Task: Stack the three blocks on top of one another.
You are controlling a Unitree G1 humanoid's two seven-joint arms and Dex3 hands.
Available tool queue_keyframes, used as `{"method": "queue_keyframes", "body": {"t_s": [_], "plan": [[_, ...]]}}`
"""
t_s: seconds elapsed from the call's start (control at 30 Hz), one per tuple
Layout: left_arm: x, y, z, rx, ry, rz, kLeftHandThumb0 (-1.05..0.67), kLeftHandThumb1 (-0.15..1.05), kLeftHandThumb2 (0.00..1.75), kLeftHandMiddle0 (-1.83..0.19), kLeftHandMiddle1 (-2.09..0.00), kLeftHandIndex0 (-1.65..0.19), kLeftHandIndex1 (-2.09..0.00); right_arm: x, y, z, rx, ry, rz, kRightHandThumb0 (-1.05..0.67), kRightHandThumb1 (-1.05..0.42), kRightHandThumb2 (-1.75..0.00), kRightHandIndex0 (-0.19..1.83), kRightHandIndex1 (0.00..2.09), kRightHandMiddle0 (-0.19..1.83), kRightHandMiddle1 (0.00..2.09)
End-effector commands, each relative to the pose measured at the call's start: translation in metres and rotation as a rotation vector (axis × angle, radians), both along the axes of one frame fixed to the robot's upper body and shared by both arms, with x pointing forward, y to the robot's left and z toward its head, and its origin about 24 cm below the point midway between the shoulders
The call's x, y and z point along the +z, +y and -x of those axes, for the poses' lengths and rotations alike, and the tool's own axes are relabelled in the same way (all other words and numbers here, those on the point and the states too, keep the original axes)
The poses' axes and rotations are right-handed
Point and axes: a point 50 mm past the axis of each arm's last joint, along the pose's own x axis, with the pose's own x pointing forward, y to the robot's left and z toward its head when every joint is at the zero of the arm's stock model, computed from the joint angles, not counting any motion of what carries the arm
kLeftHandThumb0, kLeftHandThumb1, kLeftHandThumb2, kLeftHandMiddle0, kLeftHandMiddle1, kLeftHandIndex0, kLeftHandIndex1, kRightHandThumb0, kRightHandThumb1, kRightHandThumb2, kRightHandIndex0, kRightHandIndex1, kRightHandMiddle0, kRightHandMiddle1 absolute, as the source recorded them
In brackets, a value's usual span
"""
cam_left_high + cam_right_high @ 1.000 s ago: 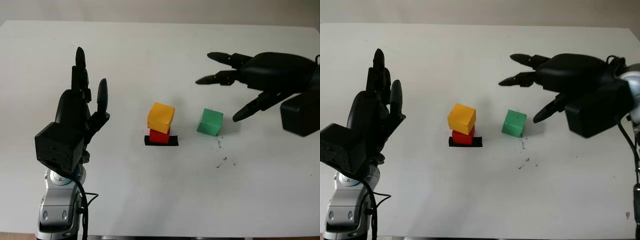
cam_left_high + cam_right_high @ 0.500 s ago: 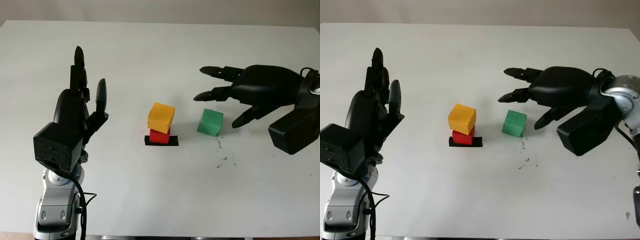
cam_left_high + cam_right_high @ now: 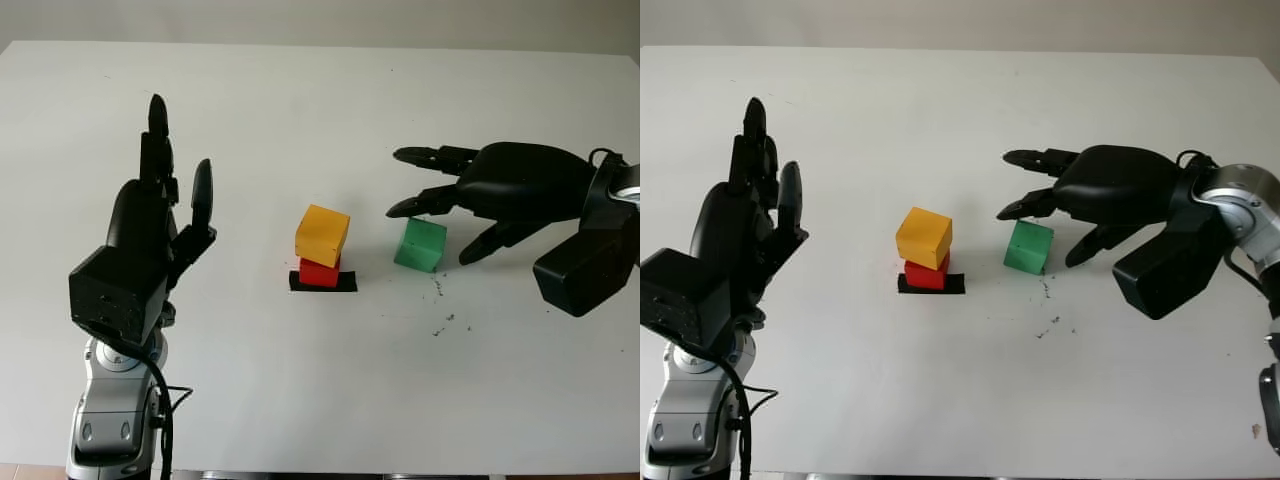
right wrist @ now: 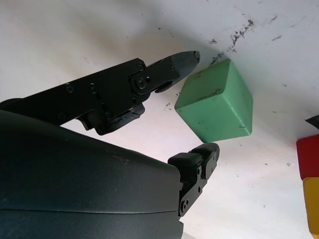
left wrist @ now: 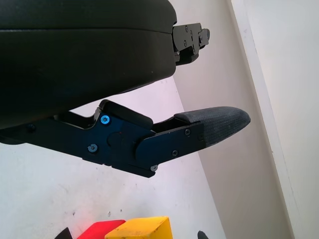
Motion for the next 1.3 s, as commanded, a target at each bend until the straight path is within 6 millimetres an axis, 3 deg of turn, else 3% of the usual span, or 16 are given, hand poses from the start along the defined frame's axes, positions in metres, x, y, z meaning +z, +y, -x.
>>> {"method": "queue_keyframes", "body": {"t_s": [0.0, 0.73, 0.77, 0.9, 1.27], "plan": [[0.000, 0.000, 0.003, 0.006, -0.004, -0.006, -0.79, 1.05, 0.70, 0.16, -0.06, 0.15, -0.06, 0.003, 0.003, -0.001, 0.019, -0.009, -0.010, -0.43, -0.90, -0.06, -0.06, 0.07, 0.43, 0.21], [-0.001, 0.000, 0.005, 0.012, 0.003, 0.001, -0.79, 1.05, 0.69, 0.15, -0.05, 0.13, -0.06, 0.003, 0.013, -0.004, 0.052, 0.000, -0.029, -0.43, -0.92, -0.06, -0.03, 0.06, 0.47, 0.30], [-0.001, 0.000, 0.005, 0.013, 0.004, 0.002, -0.79, 1.05, 0.68, 0.15, -0.05, 0.13, -0.06, 0.003, 0.013, -0.004, 0.053, -0.001, -0.030, -0.43, -0.93, -0.06, -0.02, 0.06, 0.51, 0.34], [-0.001, 0.000, 0.004, 0.014, 0.005, 0.000, -0.80, 1.05, 0.68, 0.15, -0.05, 0.12, -0.06, 0.003, 0.012, -0.004, 0.051, 0.000, -0.040, -0.42, -0.96, -0.06, 0.01, 0.06, 0.39, 0.86], [0.000, 0.002, 0.005, 0.015, 0.003, -0.009, -0.79, 1.05, 0.68, 0.15, -0.05, 0.13, -0.05, 0.001, 0.012, -0.005, 0.049, 0.009, -0.052, -0.42, -0.96, -0.05, 0.07, 0.07, 0.46, 1.17]]}}
